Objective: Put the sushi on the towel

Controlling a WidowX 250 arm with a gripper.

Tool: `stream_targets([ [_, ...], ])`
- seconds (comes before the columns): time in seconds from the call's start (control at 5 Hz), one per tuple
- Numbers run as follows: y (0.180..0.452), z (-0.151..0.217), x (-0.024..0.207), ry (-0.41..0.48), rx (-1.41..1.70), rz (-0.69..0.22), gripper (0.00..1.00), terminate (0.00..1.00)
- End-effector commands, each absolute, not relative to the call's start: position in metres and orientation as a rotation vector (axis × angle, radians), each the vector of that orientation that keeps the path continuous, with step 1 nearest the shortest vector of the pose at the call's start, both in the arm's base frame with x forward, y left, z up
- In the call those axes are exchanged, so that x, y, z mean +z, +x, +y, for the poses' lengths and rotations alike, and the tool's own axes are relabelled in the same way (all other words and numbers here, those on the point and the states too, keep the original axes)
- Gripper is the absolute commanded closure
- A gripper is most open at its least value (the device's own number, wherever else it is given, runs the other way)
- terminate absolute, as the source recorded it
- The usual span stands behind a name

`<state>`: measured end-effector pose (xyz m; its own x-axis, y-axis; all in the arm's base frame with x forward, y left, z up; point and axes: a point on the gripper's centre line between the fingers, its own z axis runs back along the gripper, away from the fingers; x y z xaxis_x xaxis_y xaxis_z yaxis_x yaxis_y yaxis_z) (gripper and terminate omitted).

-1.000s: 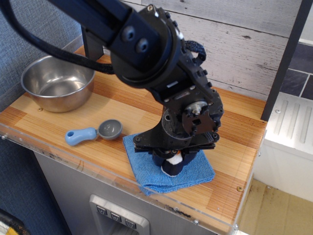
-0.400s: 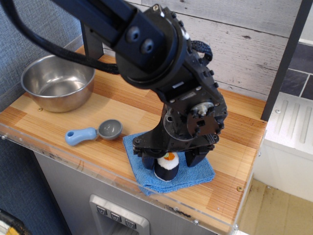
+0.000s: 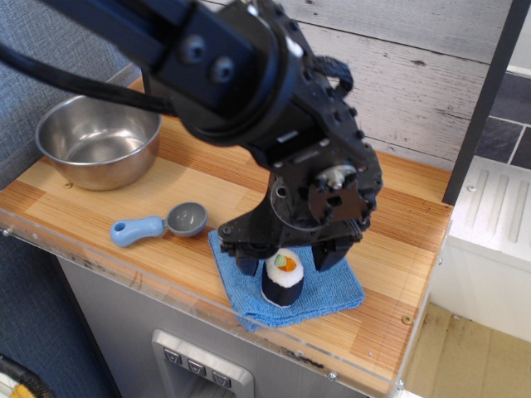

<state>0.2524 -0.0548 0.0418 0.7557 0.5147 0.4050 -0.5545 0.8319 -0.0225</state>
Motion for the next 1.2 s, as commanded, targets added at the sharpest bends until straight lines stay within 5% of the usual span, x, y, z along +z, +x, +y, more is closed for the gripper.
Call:
stream_targets([
  [0.0, 0.251, -0.05, 0.079, 0.094, 0.596, -0.492, 0.0, 0.0],
  [0.6, 0.256, -0.045, 0.144, 0.055, 0.567, -0.62, 0.0, 0.0],
  [1.0, 0.256, -0.045, 0.144, 0.055, 0.567, -0.62, 0.0, 0.0],
])
